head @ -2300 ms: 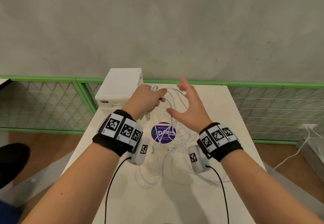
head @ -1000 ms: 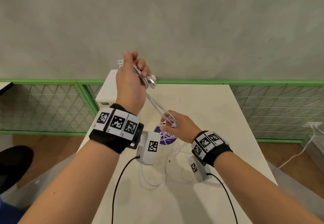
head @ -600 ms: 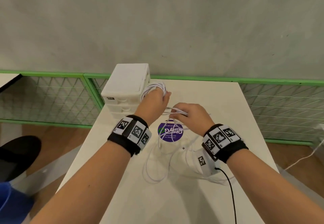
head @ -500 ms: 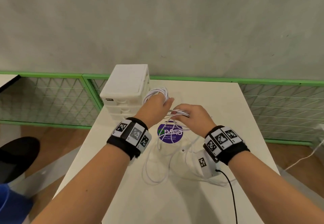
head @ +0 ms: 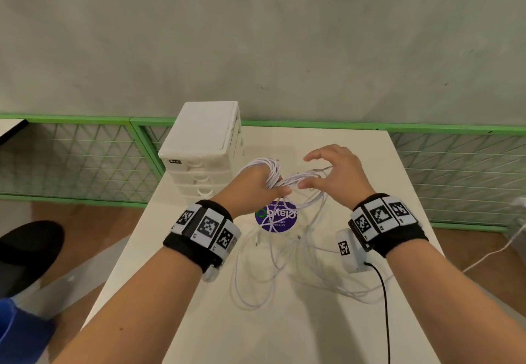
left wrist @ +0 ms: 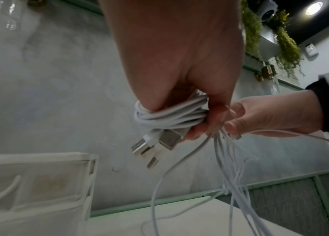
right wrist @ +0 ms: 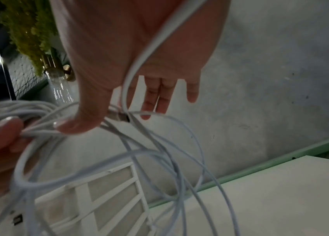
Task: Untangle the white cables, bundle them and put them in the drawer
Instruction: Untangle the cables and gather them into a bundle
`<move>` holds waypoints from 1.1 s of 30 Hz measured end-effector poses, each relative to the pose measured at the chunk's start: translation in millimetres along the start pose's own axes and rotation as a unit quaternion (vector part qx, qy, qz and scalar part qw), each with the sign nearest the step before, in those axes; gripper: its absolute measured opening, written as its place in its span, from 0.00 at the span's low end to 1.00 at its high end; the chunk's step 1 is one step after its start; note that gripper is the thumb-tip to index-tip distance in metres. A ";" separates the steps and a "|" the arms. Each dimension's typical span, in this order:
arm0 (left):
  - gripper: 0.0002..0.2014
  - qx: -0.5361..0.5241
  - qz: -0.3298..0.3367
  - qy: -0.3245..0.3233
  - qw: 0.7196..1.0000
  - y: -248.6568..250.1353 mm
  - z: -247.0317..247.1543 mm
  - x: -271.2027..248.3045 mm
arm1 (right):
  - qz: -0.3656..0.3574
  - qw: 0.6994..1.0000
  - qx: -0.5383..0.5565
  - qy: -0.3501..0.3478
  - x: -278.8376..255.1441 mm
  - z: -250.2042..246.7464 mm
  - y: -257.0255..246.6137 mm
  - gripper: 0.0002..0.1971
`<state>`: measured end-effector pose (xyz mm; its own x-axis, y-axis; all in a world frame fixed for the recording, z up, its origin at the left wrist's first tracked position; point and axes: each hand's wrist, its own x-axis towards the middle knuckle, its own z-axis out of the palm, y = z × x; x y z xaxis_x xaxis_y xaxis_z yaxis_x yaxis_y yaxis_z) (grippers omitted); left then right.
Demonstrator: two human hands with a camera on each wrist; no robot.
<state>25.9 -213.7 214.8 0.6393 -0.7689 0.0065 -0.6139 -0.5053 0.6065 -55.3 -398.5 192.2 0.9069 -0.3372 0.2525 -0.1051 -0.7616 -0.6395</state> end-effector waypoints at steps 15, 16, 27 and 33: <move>0.11 -0.277 -0.154 0.046 0.947 7.2 -8.4 -4.4 | 0.055 0.996 0.055 -0.041 -12.3 4.2 -11.6 0.09; 0.11 -0.276 -0.160 0.053 0.946 5.6 -8.5 -4.7 | 0.068 0.994 0.085 -0.028 -12.4 2.2 -10.0 0.09; 0.11 -0.239 -0.136 0.075 0.959 6.6 -5.5 -5.1 | -0.069 0.995 -0.066 0.031 -9.8 3.9 -14.6 0.06; 0.14 -0.309 -0.125 0.076 0.940 11.8 -7.8 -6.8 | -0.083 0.993 -0.072 -0.052 -16.4 15.7 -21.6 0.18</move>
<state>18.0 -211.4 228.1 0.8160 -0.5671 -0.1122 -0.0801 -0.3031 0.9496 -61.5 -367.9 190.5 0.9532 -0.1464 0.2644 -0.0004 -0.8753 -0.4835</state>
